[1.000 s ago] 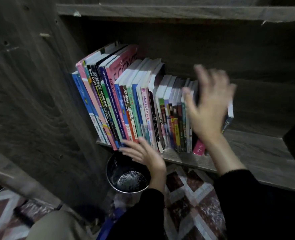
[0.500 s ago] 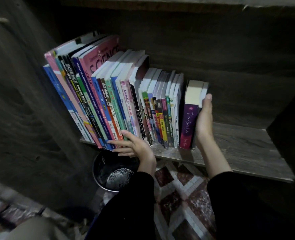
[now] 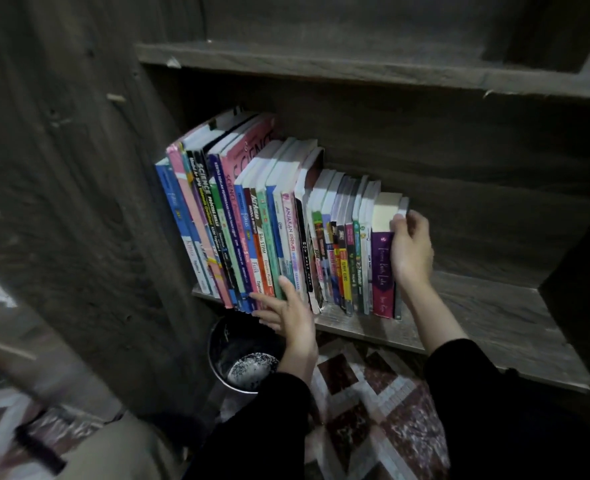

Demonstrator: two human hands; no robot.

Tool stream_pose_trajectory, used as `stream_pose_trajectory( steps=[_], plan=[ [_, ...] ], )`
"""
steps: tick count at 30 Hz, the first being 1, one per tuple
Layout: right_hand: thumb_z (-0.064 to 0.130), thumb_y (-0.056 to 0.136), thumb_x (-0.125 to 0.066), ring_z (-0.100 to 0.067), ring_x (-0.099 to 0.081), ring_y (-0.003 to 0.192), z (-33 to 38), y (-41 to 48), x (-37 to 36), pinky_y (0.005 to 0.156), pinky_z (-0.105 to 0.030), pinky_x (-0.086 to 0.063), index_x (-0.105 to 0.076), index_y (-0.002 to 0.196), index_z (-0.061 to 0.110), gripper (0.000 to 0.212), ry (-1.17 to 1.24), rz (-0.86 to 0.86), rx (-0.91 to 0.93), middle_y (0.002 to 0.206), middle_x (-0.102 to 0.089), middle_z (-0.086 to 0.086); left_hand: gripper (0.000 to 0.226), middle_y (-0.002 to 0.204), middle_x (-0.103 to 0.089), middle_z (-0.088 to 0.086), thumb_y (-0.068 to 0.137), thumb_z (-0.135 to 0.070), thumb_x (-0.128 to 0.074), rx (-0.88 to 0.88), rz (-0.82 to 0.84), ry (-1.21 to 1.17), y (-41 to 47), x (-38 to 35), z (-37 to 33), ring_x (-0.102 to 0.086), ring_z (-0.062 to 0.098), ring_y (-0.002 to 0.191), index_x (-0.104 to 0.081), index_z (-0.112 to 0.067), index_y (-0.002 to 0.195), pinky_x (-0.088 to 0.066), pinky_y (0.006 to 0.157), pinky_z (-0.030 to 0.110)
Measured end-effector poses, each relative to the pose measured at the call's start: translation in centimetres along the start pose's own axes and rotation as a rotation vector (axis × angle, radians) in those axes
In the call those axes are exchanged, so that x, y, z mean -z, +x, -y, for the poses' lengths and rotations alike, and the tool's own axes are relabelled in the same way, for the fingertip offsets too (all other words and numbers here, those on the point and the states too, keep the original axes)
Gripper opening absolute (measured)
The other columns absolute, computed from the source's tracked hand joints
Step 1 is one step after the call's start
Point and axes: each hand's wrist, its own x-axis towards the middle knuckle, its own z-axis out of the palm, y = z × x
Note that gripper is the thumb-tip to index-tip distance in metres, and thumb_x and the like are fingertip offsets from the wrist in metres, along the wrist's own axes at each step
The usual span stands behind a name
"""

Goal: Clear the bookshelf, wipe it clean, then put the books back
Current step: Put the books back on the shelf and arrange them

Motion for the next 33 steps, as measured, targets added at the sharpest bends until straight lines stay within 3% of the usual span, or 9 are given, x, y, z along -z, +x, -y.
stream_pose_trajectory(
  steps=[2, 4, 7, 10, 13, 17, 25, 30, 33],
  plan=[
    [0.032, 0.097, -0.046, -0.028, -0.031, 0.136, 1.7, -1.4, -0.6, 0.110, -0.047, -0.028, -0.034, 0.145, 0.021, 0.050, -0.189, -0.121, 0.194, 0.147, -0.038, -0.011, 0.063, 0.161, 0.001, 0.007, 0.100, -0.042, -0.037, -0.248, -0.022, 0.071, -1.8, 1.3, -0.8, 0.002, 0.026, 0.147, -0.009, -0.024, 0.153, -0.006, 0.116, 0.037],
    [0.024, 0.093, -0.050, -0.026, -0.026, 0.139, 3.7, -3.0, -1.6, 0.113, -0.048, -0.024, -0.035, 0.144, 0.021, 0.053, -0.239, -0.124, 0.472, 0.149, -0.036, -0.011, 0.048, 0.152, -0.022, 0.010, 0.099, -0.020, -0.049, -0.659, -0.118, 0.110, -2.8, 2.9, -2.8, -0.016, 0.020, 0.142, -0.034, -0.015, 0.145, -0.013, 0.109, 0.024],
    [0.034, 0.091, -0.051, -0.025, -0.023, 0.142, 6.1, -4.7, -3.2, 0.116, -0.047, -0.018, -0.032, 0.146, 0.028, 0.059, -0.250, 0.163, 0.802, 0.152, -0.032, -0.007, 0.043, 0.142, -0.034, 0.014, 0.092, -0.015, -0.050, -1.151, -0.199, 0.292, -2.0, 4.6, -6.7, -0.026, 0.022, 0.134, -0.047, -0.011, 0.134, -0.017, 0.111, 0.034],
    [0.051, 0.090, -0.053, -0.021, -0.010, 0.147, 7.6, -5.0, -4.1, 0.117, -0.050, -0.012, -0.016, 0.150, 0.038, 0.072, -0.390, 0.460, 0.878, 0.160, -0.013, 0.002, 0.058, 0.153, -0.020, 0.017, 0.091, -0.017, -0.053, -1.397, -0.192, 0.686, 0.0, 5.5, -9.9, -0.012, 0.030, 0.143, -0.032, -0.015, 0.144, -0.009, 0.116, 0.040],
    [0.038, 0.090, -0.061, -0.019, -0.008, 0.148, 7.3, -4.3, -4.1, 0.115, -0.059, -0.017, -0.012, 0.150, 0.042, 0.078, -0.500, 0.603, 0.852, 0.161, -0.002, 0.010, 0.095, 0.158, 0.008, 0.018, 0.086, -0.024, -0.068, -1.377, -0.083, 0.929, 2.3, 6.9, -10.3, 0.012, 0.031, 0.146, 0.000, -0.027, 0.151, 0.000, 0.117, 0.050],
    [0.040, 0.082, -0.072, -0.021, -0.017, 0.146, 6.7, -3.9, -3.9, 0.113, -0.059, -0.024, -0.011, 0.147, 0.045, 0.089, -0.552, 0.594, 0.846, 0.161, -0.003, 0.007, 0.130, 0.151, 0.031, 0.009, 0.069, -0.051, -0.076, -1.237, -0.039, 1.031, 4.7, 8.0, -9.7, 0.032, 0.025, 0.140, 0.032, -0.038, 0.142, 0.014, 0.113, 0.045],
    [0.041, 0.080, -0.071, -0.025, -0.039, 0.135, 6.2, -4.1, -4.7, 0.106, -0.053, -0.038, -0.019, 0.143, 0.040, 0.083, -0.517, 0.477, 0.877, 0.161, -0.012, 0.004, 0.136, 0.148, 0.038, -0.002, 0.062, -0.060, -0.075, -1.229, -0.085, 1.066, 5.0, 7.5, -10.1, 0.030, 0.031, 0.139, 0.030, -0.035, 0.143, 0.017, 0.107, 0.060],
    [0.038, 0.080, -0.068, -0.018, -0.058, 0.085, 6.4, -4.7, -4.7, 0.088, -0.048, -0.051, -0.019, 0.137, 0.045, 0.075, -0.489, 0.469, 0.852, 0.159, -0.017, 0.008, 0.132, 0.154, 0.026, 0.014, 0.064, -0.049, -0.082, -1.278, -0.091, 1.132, 3.6, 7.6, -10.4, 0.025, 0.036, 0.141, 0.018, -0.033, 0.149, 0.006, 0.113, 0.062],
    [0.037, 0.083, -0.063, -0.020, -0.061, 0.084, 6.5, -4.8, -4.5, 0.087, -0.050, -0.052, -0.020, 0.132, 0.047, 0.066, -0.431, 0.470, 0.839, 0.157, -0.023, 0.007, 0.117, 0.155, 0.019, 0.016, 0.068, -0.041, -0.082, -1.405, -0.050, 1.214, 2.7, 6.8, -11.8, 0.021, 0.039, 0.142, -0.001, -0.029, 0.152, 0.009, 0.115, 0.059]
  ],
)
